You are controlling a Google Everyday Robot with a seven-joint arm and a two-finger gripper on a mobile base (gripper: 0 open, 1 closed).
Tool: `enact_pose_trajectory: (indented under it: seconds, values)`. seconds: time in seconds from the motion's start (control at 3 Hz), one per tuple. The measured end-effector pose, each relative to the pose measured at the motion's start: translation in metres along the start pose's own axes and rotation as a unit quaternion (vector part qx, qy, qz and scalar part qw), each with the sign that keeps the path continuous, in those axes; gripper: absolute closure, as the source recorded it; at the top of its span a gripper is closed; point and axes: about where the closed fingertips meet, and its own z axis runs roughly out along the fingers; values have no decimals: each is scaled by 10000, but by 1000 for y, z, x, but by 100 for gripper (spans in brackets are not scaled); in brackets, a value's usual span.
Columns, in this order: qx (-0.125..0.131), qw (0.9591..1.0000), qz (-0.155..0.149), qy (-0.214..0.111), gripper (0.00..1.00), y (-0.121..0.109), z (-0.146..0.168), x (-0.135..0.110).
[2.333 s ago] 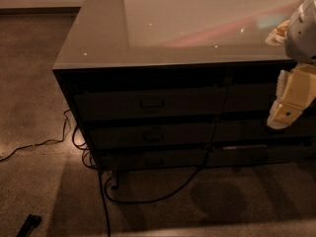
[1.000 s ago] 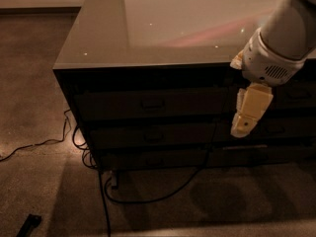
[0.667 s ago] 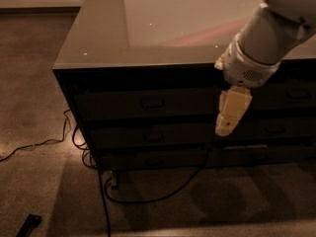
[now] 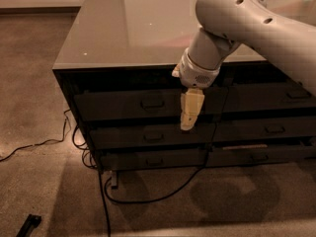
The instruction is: Open top drawer
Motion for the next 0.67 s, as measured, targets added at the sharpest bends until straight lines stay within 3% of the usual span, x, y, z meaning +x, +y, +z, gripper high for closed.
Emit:
enact_pose_trajectory:
  seconds: [0.33, 0.67]
  values:
    - [0, 10000, 0, 0, 0, 0, 0, 0]
    - [-126, 9998, 67, 100, 0, -1, 22, 6]
